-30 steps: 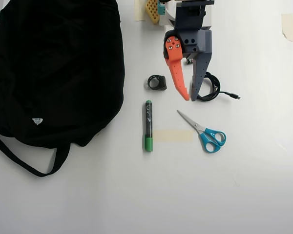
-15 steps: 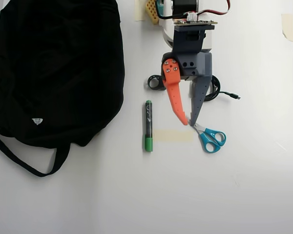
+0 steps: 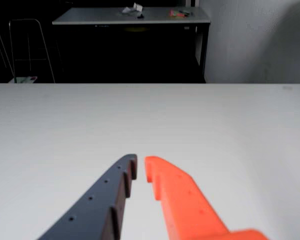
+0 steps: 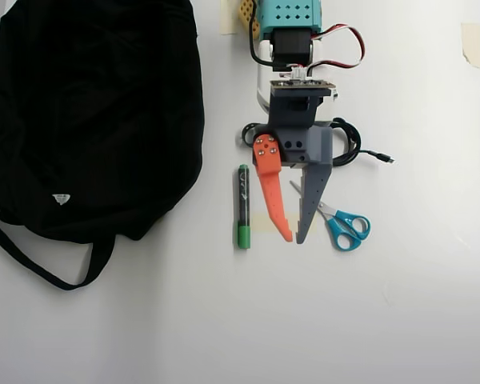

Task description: Put the green marker into the black bag

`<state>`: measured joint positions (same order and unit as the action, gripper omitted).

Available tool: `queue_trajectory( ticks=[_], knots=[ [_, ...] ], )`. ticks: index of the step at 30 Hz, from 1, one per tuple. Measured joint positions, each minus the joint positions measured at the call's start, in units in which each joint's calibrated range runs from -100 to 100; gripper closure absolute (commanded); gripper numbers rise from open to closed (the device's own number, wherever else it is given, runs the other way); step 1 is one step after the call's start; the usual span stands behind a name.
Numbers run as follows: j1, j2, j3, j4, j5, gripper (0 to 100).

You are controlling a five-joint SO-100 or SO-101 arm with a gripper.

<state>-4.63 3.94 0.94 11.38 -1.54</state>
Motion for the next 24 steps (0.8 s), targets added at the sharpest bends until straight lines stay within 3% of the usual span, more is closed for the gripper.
queue_trajectory(
  ticks=[9, 24],
  knots=[
    [0.59, 3.65, -0.31, -6.61, 0.00, 98],
    [1.40, 3.65, -0.31, -4.55, 0.00, 98]
  ],
)
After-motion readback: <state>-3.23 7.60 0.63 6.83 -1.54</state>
